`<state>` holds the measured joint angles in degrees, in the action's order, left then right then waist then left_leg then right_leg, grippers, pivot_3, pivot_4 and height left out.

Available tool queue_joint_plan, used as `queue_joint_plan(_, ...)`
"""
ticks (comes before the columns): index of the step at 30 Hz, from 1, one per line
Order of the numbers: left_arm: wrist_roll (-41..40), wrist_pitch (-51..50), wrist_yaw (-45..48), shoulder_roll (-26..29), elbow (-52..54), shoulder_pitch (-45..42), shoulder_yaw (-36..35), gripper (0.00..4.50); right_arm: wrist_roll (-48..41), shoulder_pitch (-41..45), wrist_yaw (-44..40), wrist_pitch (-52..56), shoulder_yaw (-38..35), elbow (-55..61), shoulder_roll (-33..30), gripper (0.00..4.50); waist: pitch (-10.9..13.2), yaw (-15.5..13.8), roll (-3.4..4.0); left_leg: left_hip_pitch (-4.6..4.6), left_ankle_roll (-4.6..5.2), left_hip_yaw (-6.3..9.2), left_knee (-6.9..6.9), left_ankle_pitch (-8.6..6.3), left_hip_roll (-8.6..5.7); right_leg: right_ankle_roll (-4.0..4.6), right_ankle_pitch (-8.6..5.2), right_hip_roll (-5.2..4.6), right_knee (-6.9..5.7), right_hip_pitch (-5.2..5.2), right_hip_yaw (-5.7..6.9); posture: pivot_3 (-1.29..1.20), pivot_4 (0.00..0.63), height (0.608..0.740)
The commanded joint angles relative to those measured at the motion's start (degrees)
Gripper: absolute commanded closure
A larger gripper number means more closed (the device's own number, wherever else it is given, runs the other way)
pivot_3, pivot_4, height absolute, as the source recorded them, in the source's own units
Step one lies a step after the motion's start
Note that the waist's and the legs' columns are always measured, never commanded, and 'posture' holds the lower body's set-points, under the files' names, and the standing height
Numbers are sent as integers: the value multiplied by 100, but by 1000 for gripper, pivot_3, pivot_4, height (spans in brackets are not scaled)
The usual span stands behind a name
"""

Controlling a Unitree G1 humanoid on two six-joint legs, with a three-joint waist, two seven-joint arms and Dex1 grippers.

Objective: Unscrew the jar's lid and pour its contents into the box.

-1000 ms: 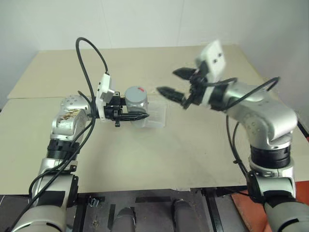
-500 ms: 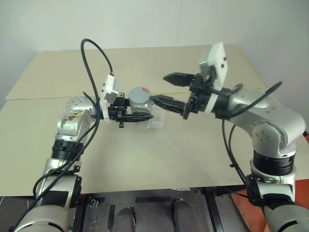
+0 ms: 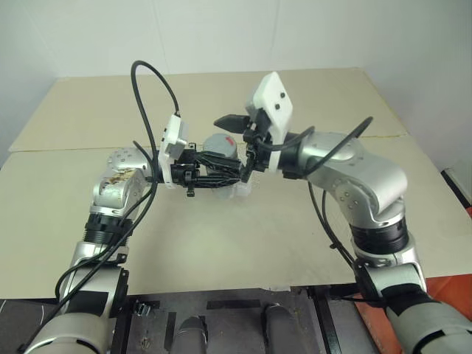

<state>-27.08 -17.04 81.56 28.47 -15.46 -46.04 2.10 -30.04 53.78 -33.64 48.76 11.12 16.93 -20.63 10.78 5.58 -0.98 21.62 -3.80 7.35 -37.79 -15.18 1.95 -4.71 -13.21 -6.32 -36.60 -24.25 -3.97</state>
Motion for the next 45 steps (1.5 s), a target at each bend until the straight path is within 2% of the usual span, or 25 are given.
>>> queue_joint_plan(1, -92, 49, 67, 96, 204, -29, -103, 2552, 99, 119, -19, -176, -230, 40, -79, 36, 0, 0, 0, 0, 0, 0, 0, 0, 0, 0, 0, 0, 0, 0, 0, 0, 150, 740)
queue_joint_plan(13, -110, 67, 140, 304, 143, -44, -156, 2552, -144, -277, -61, 2, -808, 275, -758, 36, 0, 0, 0, 0, 0, -1, 0, 0, 0, 0, 0, 0, 0, 1, 0, 0, 150, 740)
queue_joint_plan(34, -21, 87, 148, 243, 11, -103, -146, 2552, -528, -568, -273, 120, -1071, 709, -1283, 36, 0, -8, 0, 2, 1, -2, 0, -1, 0, 0, 0, 0, 3, 1, 0, 0, 150, 740)
queue_joint_plan(39, 46, 167, 109, 150, -142, -181, -97, 2552, -922, -443, -275, 292, -1072, 1018, -1135, 36, 0, -8, 0, 1, 1, -1, 0, -1, 0, 0, 0, 0, 2, 2, 0, 0, 150, 740)
queue_joint_plan(45, 79, 220, 57, 38, -166, -213, -70, 2552, -758, -162, -54, 417, -640, 928, -795, 36, 0, 2, 0, 0, 1, -2, 0, 0, 0, 0, 0, 0, 1, 1, 0, 0, 150, 740)
